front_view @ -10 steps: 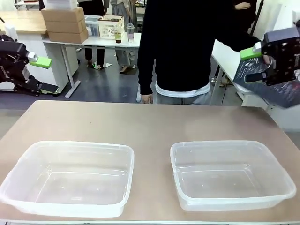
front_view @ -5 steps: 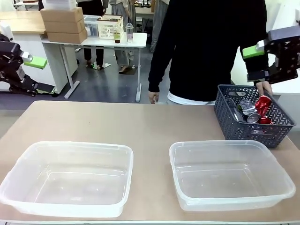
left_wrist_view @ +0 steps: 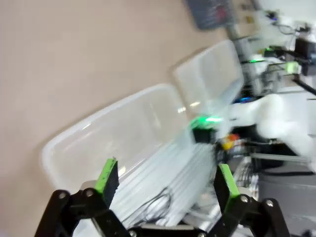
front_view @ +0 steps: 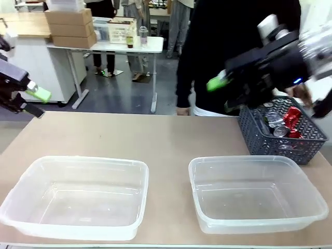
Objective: Sort the waste into each basket.
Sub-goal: Pick up the Organizing box on the left side of the table and lift it.
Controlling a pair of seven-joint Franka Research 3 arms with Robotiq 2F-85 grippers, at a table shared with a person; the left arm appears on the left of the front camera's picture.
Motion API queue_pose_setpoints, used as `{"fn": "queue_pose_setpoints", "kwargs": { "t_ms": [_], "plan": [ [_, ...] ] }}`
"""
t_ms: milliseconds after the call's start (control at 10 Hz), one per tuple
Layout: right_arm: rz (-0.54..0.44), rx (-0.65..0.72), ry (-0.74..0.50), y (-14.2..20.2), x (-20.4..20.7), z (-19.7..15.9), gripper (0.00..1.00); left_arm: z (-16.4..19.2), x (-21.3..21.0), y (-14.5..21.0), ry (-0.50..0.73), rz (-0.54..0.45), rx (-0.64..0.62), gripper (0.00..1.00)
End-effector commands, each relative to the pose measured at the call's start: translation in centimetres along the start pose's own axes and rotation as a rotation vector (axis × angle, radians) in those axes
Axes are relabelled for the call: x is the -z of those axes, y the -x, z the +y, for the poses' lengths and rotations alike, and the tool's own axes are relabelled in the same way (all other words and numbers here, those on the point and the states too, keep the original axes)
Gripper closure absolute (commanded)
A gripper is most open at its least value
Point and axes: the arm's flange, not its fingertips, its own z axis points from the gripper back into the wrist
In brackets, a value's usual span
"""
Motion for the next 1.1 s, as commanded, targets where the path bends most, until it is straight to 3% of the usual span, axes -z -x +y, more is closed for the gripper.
{"fn": "queue_pose_setpoints", "kwargs": {
  "t_ms": [0,100,200,300,400,600,700,800,1000],
  "plan": [
    [0.186,-0.004,0.180,-0.6,7.4,3.9,0.00,-1.6,-0.1,3.6,-0.381,0.227,-0.054,0.00],
    [0.231,-0.097,0.309,1.0,10.8,4.6,0.00,-2.0,1.3,6.1,-0.461,0.341,-0.052,0.00],
    [0.323,-0.174,0.357,2.7,12.5,4.9,0.00,-2.4,2.2,7.5,-0.453,0.463,-0.033,0.00],
    [0.370,-0.256,0.357,3.3,11.4,5.2,0.00,-2.8,2.0,7.5,-0.391,0.492,0.032,0.00],
    [0.271,-0.100,0.266,4.4,12.9,4.8,0.00,-1.3,0.4,5.8,-0.413,0.293,-0.046,0.00],
    [0.271,-0.100,0.266,4.4,12.9,4.8,0.00,-1.3,0.4,5.8,-0.413,0.293,-0.046,0.00],
    [0.328,-0.163,0.308,4.4,13.6,4.8,0.00,-1.9,1.0,6.7,-0.430,0.372,-0.024,0.00],
    [0.243,-0.080,0.437,5.2,15.5,5.9,0.00,-1.3,2.8,6.4,-0.362,0.387,-0.032,0.00],
    [0.201,0.128,0.554,5.8,20.1,5.6,0.00,1.2,7.6,7.5,-0.476,0.296,-0.241,0.00]
  ]
}}
